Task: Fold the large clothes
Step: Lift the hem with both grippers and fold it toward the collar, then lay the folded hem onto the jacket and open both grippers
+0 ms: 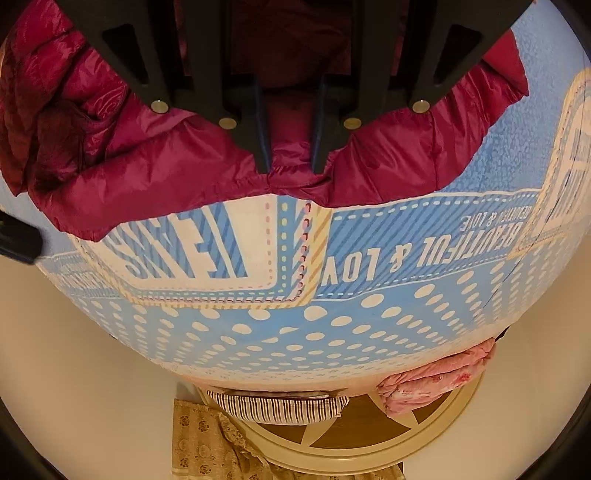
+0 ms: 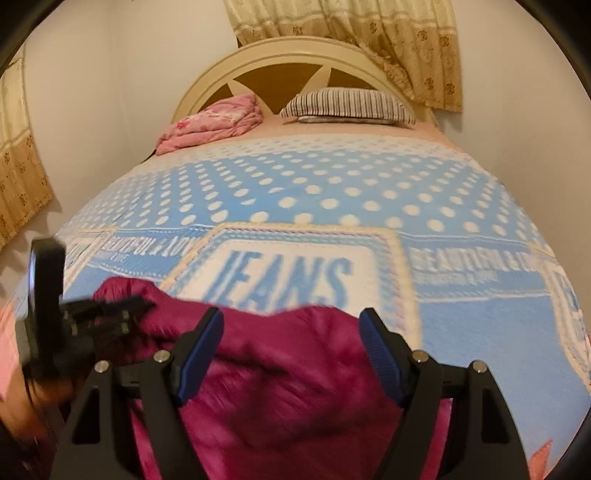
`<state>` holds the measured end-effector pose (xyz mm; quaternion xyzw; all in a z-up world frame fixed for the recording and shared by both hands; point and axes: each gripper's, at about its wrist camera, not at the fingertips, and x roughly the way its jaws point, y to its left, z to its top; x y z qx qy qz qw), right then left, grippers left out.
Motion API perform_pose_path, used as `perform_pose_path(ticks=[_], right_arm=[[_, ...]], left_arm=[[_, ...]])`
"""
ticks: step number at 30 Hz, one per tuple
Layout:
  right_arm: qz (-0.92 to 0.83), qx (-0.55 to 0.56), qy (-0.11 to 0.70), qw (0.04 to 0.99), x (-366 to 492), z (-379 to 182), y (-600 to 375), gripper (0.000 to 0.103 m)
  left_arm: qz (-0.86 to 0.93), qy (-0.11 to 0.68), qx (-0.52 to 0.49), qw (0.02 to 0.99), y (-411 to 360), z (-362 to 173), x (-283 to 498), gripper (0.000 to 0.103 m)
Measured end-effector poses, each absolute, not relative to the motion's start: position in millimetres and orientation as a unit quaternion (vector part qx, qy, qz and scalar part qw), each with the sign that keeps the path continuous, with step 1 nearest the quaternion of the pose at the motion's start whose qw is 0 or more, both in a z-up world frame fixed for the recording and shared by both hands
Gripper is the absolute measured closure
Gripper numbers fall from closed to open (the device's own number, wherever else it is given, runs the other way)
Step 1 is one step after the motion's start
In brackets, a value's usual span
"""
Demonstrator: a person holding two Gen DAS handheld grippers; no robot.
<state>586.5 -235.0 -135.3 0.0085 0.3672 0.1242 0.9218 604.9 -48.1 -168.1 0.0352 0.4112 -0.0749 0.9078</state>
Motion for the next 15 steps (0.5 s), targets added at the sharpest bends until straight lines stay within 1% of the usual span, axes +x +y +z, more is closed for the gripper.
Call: perform_pose_path(ticks=[3, 8, 15], right_arm=[[0.125, 0.029, 0.394, 0.91, 601, -154, -220, 0.025], [0.118, 0.014, 0.419, 0.9, 594, -196, -209, 0.026], [0.119, 0.02, 0.421, 0.899, 594, -208, -215, 0.027]], left_arm=[[-0.075, 0.409, 0.029, 0.909, -47, -169, 604, 0.08], [-0.077, 0.404, 0.024, 0.911, -46, -174, 601, 0.079], [-0.08, 0.408, 0.018, 0.909, -45, -182, 604, 0.078]])
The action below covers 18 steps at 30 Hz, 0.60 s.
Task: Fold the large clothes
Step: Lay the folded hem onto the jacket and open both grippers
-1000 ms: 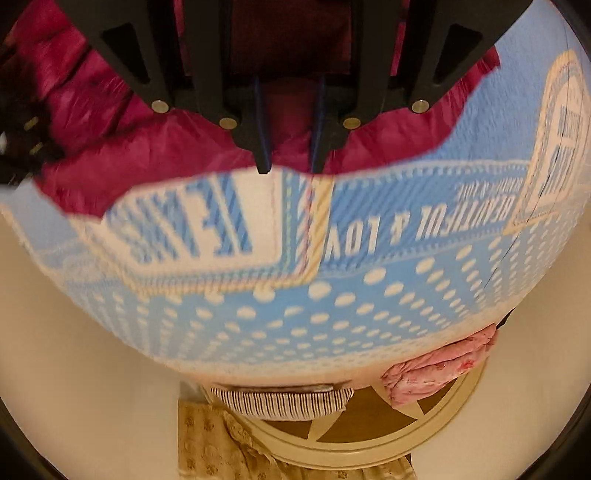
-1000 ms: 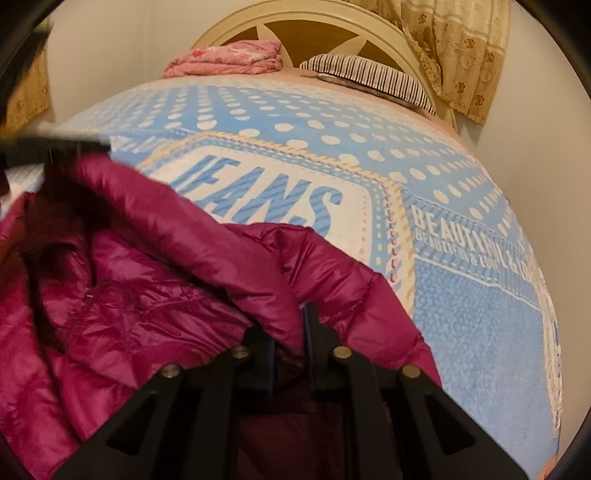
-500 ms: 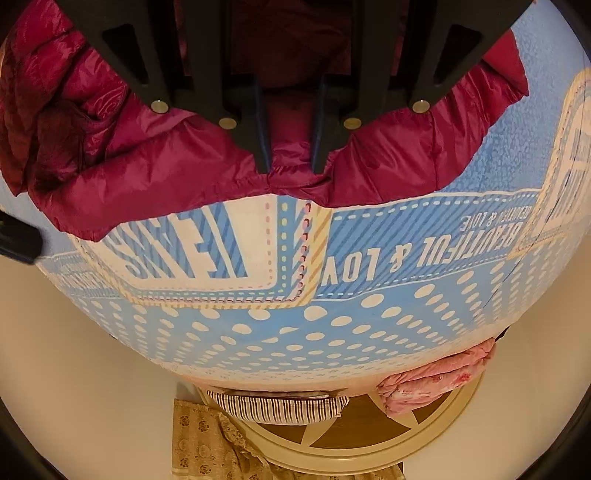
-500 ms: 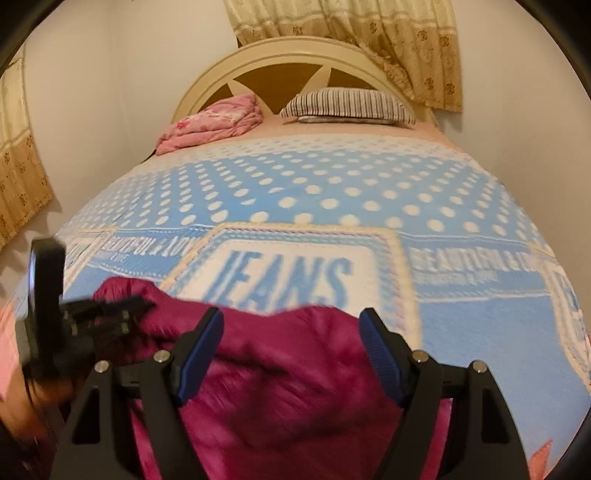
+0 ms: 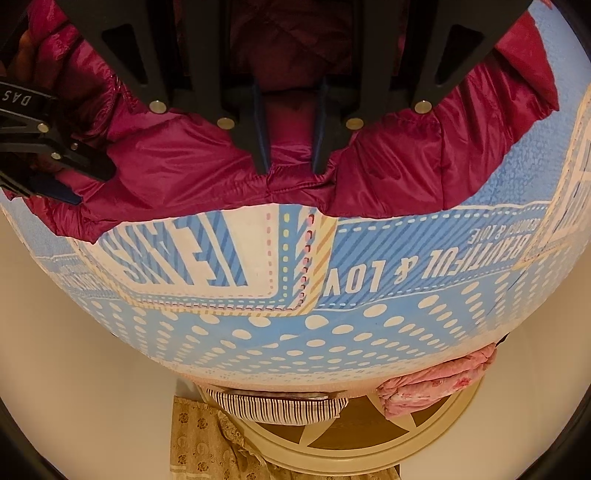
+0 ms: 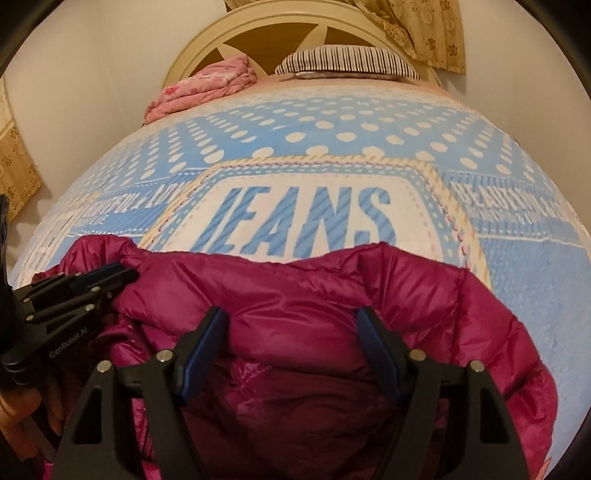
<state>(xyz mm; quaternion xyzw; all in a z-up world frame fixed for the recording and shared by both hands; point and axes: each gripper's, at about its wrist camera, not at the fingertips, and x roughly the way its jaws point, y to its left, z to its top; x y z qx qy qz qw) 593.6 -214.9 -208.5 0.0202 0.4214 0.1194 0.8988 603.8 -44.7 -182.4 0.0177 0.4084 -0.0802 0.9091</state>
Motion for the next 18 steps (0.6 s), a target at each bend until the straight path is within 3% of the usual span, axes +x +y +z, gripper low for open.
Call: perform_pose_path(ticks=[18], right_arm=[[0.093, -0.039, 0.428, 0.898, 595, -221, -199, 0.025]], left_arm=[[-0.072, 0.406, 0.03, 0.91, -46, -187, 602, 0.078]])
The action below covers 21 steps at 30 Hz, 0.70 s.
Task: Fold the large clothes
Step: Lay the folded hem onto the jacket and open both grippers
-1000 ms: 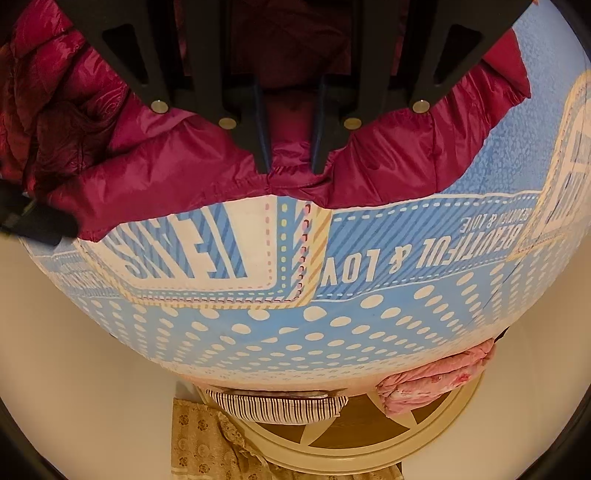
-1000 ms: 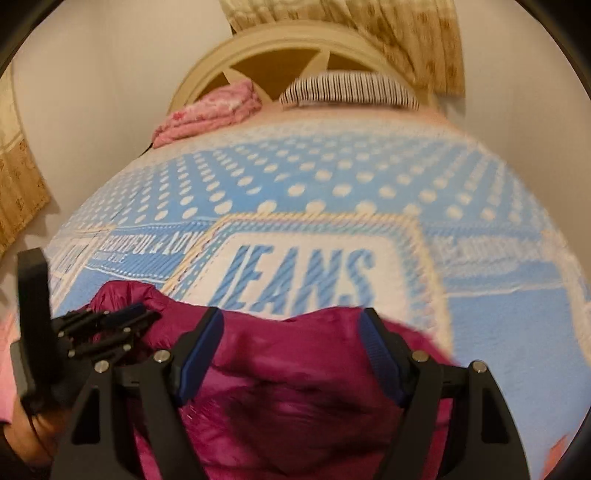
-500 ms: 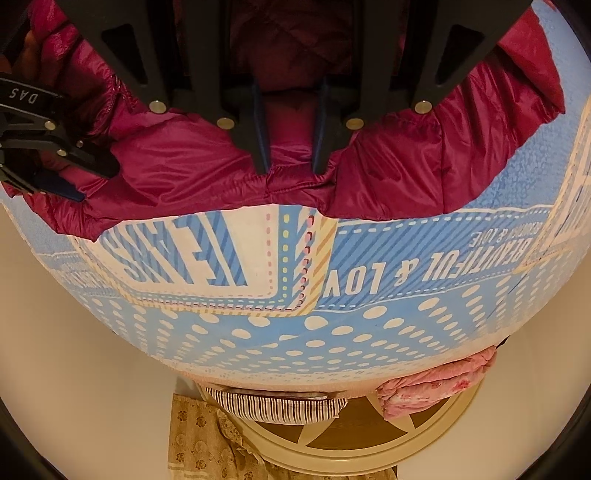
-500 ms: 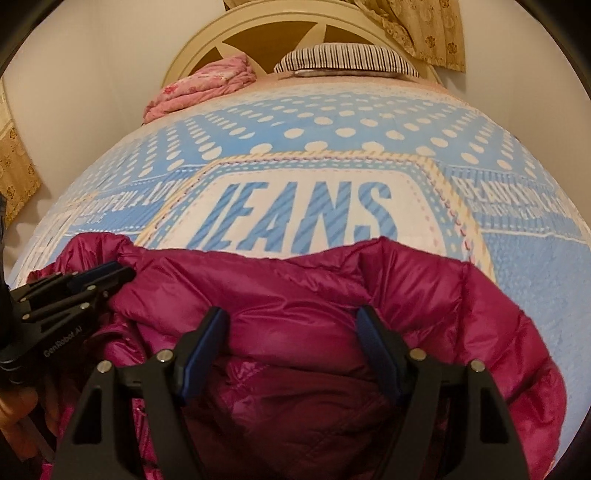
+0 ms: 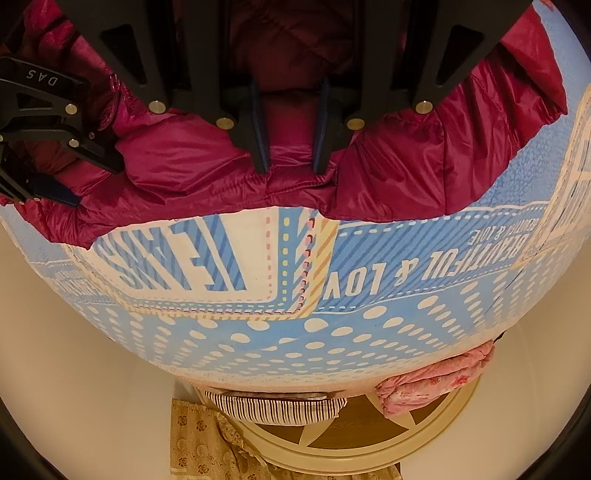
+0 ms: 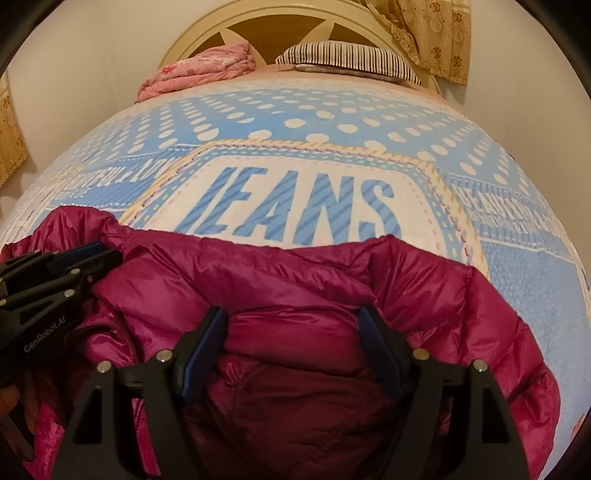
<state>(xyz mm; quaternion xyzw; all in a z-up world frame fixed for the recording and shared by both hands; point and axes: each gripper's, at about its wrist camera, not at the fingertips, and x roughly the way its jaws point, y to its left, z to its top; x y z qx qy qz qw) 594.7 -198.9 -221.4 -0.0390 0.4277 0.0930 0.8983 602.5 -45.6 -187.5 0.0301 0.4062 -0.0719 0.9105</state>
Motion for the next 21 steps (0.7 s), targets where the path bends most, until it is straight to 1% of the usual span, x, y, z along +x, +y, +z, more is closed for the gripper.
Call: perform_pose_path(ticks=[21], right_arm=[[0.084, -0.058, 0.428, 0.898, 596.1, -223.7, -192.6, 0.023]], left_arm=[[-0.062, 0.406, 0.046, 0.91, -52.6, -188.7, 604.0, 0.078]])
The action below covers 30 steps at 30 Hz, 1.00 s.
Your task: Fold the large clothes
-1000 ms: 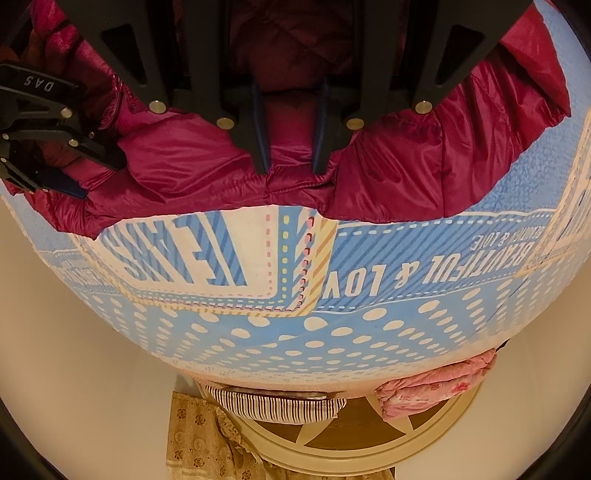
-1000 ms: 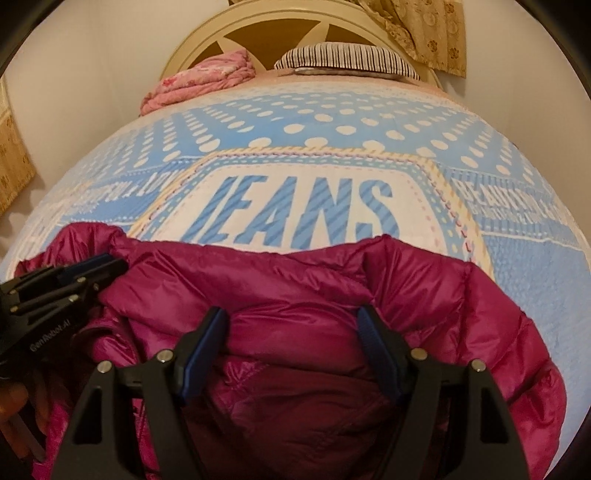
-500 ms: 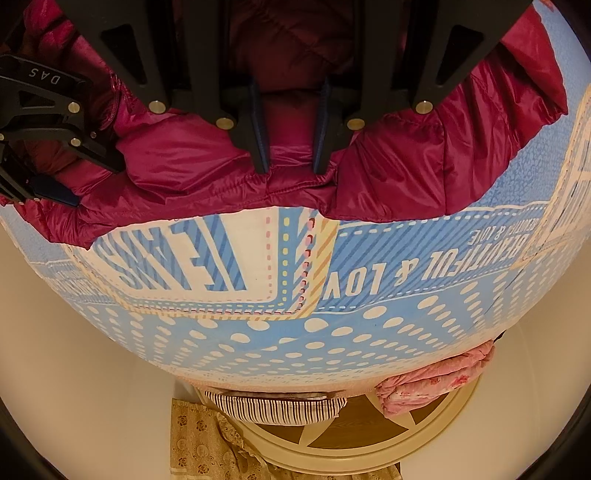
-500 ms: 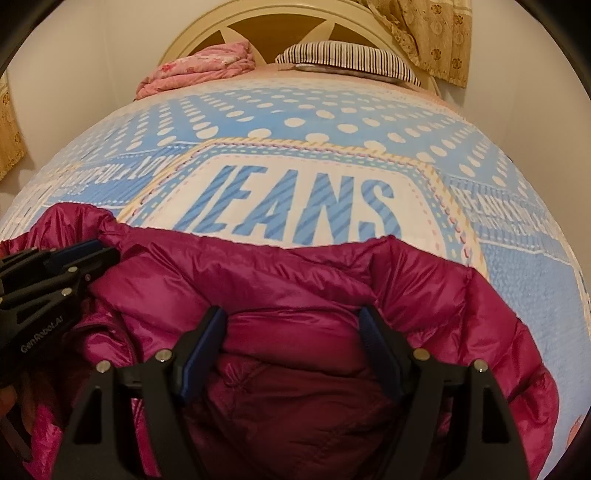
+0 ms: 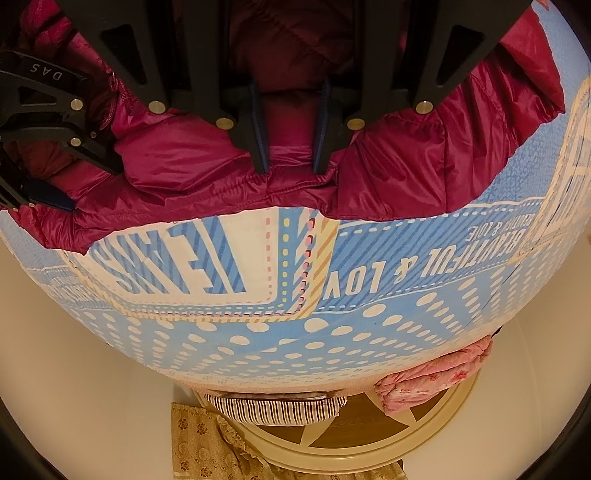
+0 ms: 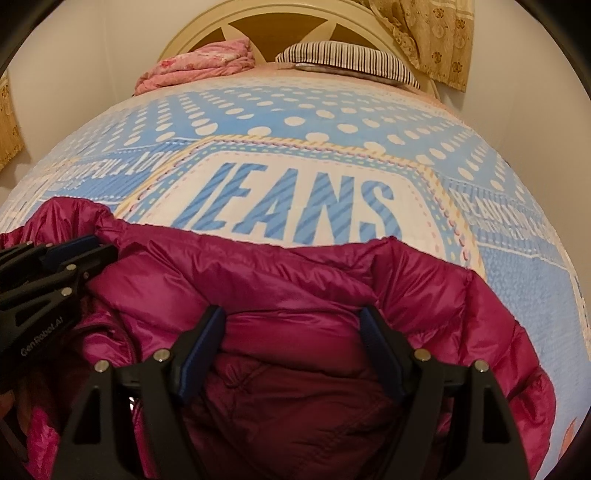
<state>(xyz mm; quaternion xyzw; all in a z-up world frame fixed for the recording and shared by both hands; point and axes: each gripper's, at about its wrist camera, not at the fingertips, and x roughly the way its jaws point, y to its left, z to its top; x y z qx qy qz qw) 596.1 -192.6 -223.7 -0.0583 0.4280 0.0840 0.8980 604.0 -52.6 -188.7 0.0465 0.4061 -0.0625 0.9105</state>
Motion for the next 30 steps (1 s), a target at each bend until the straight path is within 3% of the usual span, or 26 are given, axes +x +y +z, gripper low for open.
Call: perform_pose_path(ticks=[20, 24, 30], right_arm=[[0.08, -0.066, 0.429, 0.897, 598, -225, -192, 0.023], [0.077, -0.073, 0.432, 0.896, 599, -226, -189, 0.021], [0.091, -0.042, 0.435, 0.895, 593, -200, -210, 0.02]], left_arm=[[-0.059, 0.406, 0.052, 0.91, -54, -190, 604, 0.077], [-0.044, 0.409, 0.092, 0.907, -66, -190, 605, 0.077], [-0.068, 0.432, 0.065, 0.897, -49, -150, 585, 0.077]])
